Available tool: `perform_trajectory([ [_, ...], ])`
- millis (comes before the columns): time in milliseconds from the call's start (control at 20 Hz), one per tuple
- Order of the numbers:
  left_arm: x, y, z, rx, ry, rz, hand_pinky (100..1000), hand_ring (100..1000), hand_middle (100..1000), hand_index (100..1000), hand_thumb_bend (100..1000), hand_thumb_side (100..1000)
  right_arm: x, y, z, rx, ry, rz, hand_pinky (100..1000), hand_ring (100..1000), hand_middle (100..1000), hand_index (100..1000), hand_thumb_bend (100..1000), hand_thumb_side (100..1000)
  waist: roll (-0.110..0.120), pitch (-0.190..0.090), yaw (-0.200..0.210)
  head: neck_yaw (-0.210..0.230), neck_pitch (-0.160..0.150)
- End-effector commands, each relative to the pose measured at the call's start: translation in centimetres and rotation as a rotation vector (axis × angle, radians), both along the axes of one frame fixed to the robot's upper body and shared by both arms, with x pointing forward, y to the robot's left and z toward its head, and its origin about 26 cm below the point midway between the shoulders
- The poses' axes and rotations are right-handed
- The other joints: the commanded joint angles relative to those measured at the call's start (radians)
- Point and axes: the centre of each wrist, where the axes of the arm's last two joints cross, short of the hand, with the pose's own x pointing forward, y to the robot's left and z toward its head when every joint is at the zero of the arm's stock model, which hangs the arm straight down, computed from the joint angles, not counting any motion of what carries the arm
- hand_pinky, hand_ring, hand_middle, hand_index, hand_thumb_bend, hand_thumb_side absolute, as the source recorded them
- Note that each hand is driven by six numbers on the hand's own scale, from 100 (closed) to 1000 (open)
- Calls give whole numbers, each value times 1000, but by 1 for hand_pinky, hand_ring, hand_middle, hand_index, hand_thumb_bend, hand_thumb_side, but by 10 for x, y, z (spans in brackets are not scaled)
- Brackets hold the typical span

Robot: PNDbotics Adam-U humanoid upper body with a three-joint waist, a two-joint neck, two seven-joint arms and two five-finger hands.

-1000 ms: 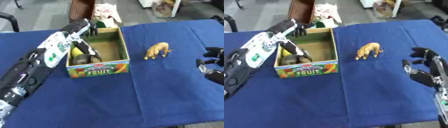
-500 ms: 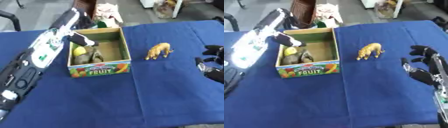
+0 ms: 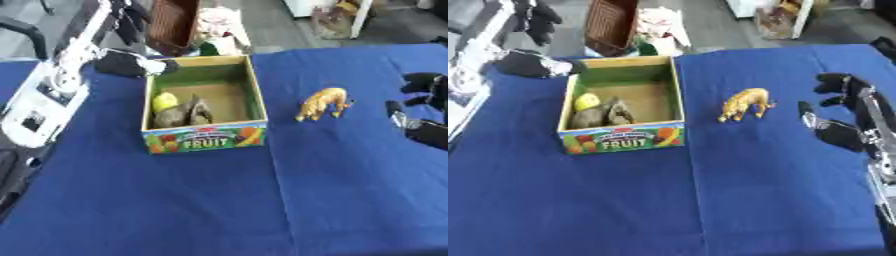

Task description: Pick up objects on the table and place them in the box.

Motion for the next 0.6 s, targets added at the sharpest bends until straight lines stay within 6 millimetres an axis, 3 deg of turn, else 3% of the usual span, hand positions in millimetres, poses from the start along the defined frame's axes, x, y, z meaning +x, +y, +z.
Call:
perform_trajectory([
  [50, -10, 8, 6, -75, -54, 26, 470, 460, 453, 602, 823, 175, 11, -18, 25, -126, -46, -14, 637, 741, 620, 774, 280, 100, -1, -16, 7, -10, -4],
  [100, -13, 10, 1, -96, -51, 35, 470, 458, 452, 601, 824, 175, 15, -19, 30, -157, -50, -11, 638, 743, 625, 774, 336, 100, -1, -17, 13, -12, -3],
  [300, -27, 16, -18, -161, -34, 65, 466, 456, 450, 600, 824, 178, 33, -21, 48, -280, -52, 7, 648, 758, 658, 779, 385, 100, -2, -15, 26, -11, -2],
  [600, -33, 20, -36, -210, -1, 100, 463, 454, 448, 599, 825, 180, 50, -31, 51, -438, -16, 35, 676, 801, 719, 789, 411, 100, -4, -16, 46, -13, 2],
])
